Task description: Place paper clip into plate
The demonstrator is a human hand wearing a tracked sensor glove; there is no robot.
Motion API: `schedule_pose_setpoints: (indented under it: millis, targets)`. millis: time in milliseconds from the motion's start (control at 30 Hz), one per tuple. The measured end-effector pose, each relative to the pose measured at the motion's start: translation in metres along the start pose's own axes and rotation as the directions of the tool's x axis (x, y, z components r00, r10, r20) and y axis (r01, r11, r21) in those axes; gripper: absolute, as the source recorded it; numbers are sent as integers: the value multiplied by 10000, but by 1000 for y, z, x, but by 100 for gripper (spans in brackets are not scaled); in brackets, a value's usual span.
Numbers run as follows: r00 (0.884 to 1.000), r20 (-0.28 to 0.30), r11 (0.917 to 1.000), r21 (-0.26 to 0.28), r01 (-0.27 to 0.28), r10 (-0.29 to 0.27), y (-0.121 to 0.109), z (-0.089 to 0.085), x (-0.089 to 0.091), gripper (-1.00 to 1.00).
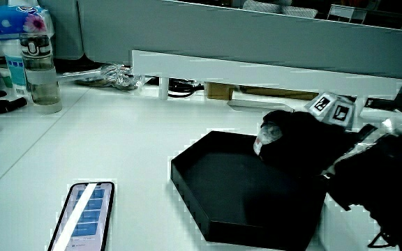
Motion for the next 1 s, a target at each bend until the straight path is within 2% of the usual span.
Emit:
schedule_pose_setpoints:
  millis: [67, 167, 233, 300, 333, 400, 433, 567, 600, 633, 700, 767, 833, 933, 1000]
  targets:
    - [9999, 116, 9992, -403, -48, 53, 7, -15, -3, 0]
    - [9982, 522, 9959, -832, 354, -312, 14, -30, -8, 0]
    - [9941, 904, 9927, -984, 696, -607, 17, -36, -8, 0]
    - [9927, 1036, 9917, -1053, 734, -624, 19, -39, -9, 0]
    - [9898, 1188, 9895, -1114, 923, -790, 22, -43, -7, 0]
    - [9908, 1059, 9873, -1253, 979, -848, 24, -46, -5, 0]
    - [9877, 1259, 9876, -1140, 1075, -929, 24, -45, -5, 0]
    - [9842, 1441, 9836, -1327, 1220, -1027, 27, -50, -4, 0]
    - [9878, 1193, 9863, -1192, 1143, -1000, 26, -48, -4, 0]
    - [9847, 1438, 9872, -1104, 1149, -985, 25, -46, -6, 0]
    - [9832, 1486, 9869, -1056, 1222, -1058, 25, -45, -7, 0]
    - [9870, 1270, 9854, -1258, 1144, -984, 25, -47, -6, 0]
    - [9852, 1349, 9848, -1233, 1225, -1057, 25, -47, -8, -15]
    - [9872, 1198, 9787, -1636, 1238, -1048, 28, -48, -7, -38]
    - [9876, 1193, 9716, -2012, 1247, -1021, 31, -50, -4, -54]
